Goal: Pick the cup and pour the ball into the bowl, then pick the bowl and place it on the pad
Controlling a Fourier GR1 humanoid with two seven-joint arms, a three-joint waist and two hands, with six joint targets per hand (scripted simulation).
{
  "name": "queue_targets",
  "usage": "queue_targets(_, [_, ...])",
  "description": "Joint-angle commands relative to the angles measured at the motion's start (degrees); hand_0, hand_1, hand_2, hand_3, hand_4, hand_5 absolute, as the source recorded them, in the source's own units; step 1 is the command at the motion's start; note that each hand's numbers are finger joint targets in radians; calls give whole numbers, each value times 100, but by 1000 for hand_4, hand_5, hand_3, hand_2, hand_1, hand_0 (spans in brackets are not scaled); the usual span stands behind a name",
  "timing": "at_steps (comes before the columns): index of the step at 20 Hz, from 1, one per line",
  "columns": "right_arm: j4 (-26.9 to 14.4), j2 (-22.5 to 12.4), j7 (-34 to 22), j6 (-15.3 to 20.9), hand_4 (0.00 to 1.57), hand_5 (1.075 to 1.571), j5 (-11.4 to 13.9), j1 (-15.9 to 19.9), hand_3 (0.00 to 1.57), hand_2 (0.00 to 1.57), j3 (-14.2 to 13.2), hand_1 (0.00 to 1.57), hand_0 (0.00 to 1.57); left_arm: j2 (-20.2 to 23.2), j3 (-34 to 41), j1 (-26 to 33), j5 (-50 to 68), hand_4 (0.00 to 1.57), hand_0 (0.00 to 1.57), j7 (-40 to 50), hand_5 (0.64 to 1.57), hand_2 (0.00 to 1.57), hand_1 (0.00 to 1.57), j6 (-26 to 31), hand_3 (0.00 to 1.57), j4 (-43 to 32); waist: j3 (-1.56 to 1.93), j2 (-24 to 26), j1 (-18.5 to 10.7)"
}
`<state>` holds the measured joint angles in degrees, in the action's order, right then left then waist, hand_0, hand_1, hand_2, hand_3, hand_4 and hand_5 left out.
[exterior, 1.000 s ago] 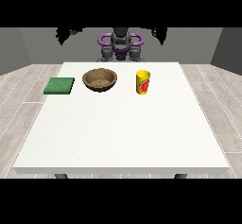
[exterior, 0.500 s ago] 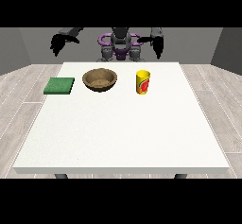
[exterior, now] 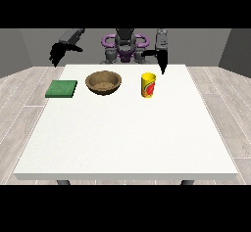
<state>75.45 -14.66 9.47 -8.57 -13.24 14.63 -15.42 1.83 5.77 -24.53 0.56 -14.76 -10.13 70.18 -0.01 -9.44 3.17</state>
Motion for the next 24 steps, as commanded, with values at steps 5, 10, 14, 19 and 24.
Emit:
queue_targets(5, [-517, -385, -14, -233, 0, 1570, -160, 528, 0, 0, -236, 0, 0, 15, 235, -455, -74, 102, 0, -889, 1335, 0, 0, -218, 0, -1095, 1, -329, 113])
queue_targets(10, [-172, -213, 375, -372, 0, 1569, -62, 312, 0, 0, -4, 0, 0, 216, 767, -676, 291, 0, 0, -1794, 1312, 0, 0, -25, 0, -2019, -2, -782, 511])
queue_targets(14, [-629, -229, 814, -413, 0, 1569, -5, 397, 0, 0, -109, 0, 0, 474, 856, -1059, 320, 0, 0, -1865, 1281, 0, 0, 46, 0, -2309, 1, -964, 400])
queue_targets(19, [-439, -286, 770, -433, 0, 1568, -66, 648, 0, 0, -93, 0, 0, 543, 1103, -1301, 402, 0, 0, -2606, 1265, 0, 0, -30, 0, -2884, -1, -1451, 554])
queue_targets(24, [-420, -77, 949, -353, 0, 1568, 111, 707, 0, 0, 140, 0, 0, 443, 1096, -1766, 318, 0, 0, -2619, 1249, 0, 0, -395, 0, -3221, -1, -1634, 758])
